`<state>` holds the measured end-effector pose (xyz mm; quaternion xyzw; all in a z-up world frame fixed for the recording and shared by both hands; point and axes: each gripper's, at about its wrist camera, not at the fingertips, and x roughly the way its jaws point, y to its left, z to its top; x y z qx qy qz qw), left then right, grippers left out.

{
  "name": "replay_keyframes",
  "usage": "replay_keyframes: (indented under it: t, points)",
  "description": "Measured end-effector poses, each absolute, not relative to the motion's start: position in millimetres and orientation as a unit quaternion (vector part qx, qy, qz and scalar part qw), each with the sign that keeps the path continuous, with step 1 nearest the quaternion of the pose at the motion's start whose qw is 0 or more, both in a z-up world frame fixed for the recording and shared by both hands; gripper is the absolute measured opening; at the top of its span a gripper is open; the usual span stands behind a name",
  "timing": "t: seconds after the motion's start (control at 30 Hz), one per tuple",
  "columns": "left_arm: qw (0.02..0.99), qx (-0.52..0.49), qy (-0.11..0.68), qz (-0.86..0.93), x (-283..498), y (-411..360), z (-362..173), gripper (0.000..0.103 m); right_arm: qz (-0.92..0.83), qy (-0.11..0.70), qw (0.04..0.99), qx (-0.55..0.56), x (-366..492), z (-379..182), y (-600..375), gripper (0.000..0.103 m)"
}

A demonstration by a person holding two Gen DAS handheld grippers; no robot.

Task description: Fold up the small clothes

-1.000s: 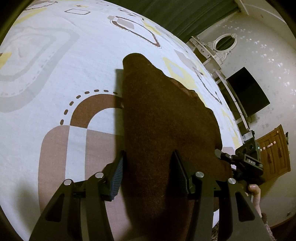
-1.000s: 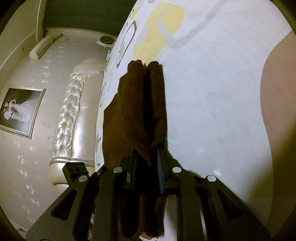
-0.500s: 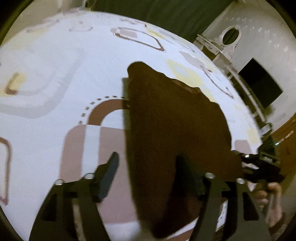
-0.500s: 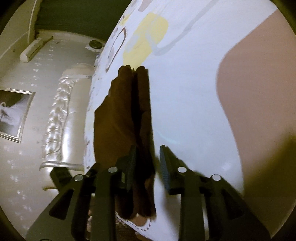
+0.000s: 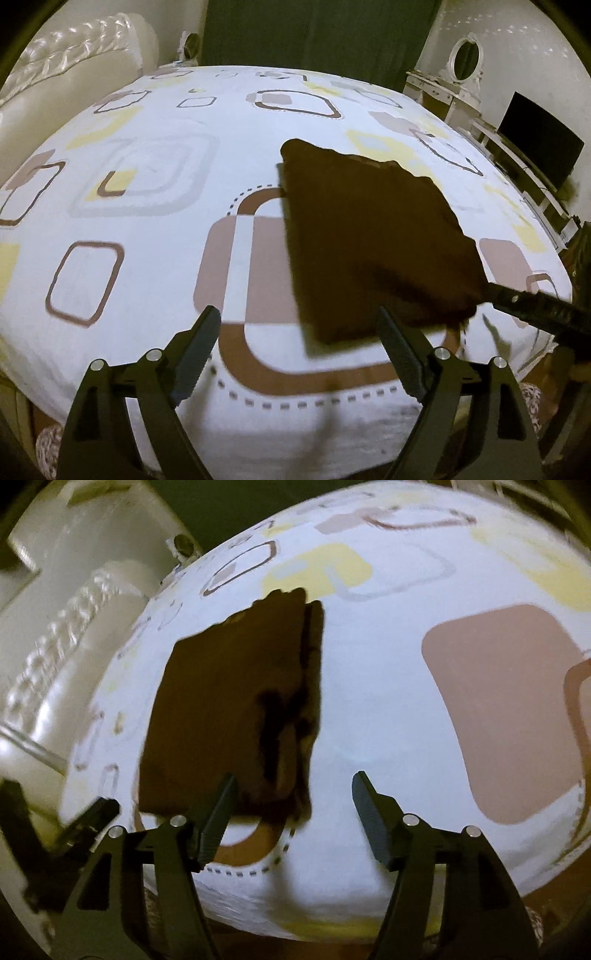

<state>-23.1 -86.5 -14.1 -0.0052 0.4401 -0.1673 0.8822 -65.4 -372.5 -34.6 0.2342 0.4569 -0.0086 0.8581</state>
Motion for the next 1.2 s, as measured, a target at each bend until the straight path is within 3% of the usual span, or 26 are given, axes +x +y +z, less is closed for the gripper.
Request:
replay_keyframes:
  t: [0.27, 1.2]
  points:
    - [0.904, 0.02, 0.404, -0.138, -46.4, -84.9, -4.6, 0.085, -0.02, 0.439, 0.89, 0.124, -80.9, -23.9, -329.0, 0.065]
    - [0.897, 0.015, 0.426, -0.118, -49.7, -85.8, -12.4, 0.086, -0.024, 0.445, 0.888, 0.112, -82.9, -35.3, -320.2, 0.07]
